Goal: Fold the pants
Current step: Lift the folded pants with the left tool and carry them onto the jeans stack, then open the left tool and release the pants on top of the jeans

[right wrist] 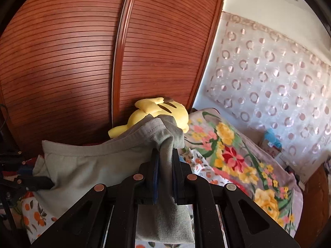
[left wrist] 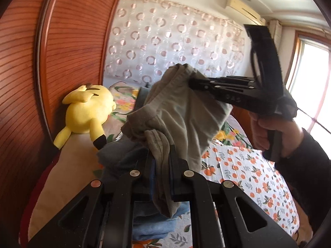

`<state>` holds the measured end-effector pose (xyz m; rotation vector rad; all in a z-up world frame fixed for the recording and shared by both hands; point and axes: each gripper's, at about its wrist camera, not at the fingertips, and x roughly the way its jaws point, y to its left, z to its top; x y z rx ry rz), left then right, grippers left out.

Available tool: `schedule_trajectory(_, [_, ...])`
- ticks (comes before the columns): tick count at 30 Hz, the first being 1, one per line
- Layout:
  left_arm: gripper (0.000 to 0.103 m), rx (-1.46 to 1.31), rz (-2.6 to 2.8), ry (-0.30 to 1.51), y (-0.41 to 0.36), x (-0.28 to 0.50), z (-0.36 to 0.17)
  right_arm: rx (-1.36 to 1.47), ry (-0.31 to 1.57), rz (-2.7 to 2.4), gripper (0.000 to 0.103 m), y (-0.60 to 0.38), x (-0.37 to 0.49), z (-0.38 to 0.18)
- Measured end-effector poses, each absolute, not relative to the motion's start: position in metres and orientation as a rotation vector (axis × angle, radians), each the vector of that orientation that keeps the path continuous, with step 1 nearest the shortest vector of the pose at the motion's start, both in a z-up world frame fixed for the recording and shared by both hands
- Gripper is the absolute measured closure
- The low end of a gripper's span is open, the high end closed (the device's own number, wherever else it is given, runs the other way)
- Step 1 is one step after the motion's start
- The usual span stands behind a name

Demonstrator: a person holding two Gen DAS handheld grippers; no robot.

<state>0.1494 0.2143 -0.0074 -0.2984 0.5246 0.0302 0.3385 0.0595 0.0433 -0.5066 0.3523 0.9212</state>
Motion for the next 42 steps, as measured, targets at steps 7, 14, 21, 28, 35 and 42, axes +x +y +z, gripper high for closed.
schedule_trajectory(7, [0.092,-0.34,0.068,0.528,0.234,0.153,-0.018,-0.53,0.369,0.937,0.092,0.096,0.364,0.026])
schedule_trajectory(14, [0.084,-0.373,0.084,0.596,0.244,0.15,-0.032,-0.396,0.416,0.94,0.076,0.077,0.378,0.028])
schedule_trajectory(21, [0.061,-0.335,0.078,0.578,0.229,0.127,-0.034,-0.32,0.424,0.912,0.073,0.035,0.365,0.018])
schedule_trajectory(28, [0.06,-0.263,0.071,0.57,0.214,0.126,-0.029,-0.276,0.426,0.874,0.072,0.021,0.347,0.005])
schedule_trajectory(35, [0.06,-0.22,0.084,0.571,0.213,0.135,-0.02,-0.26,0.465,0.759,0.072,0.046,0.366,-0.006])
schedule_trajectory(42, [0.06,-0.183,0.103,0.592,0.222,0.158,-0.021,-0.235,0.459,0.791,0.072,0.044,0.361,-0.004])
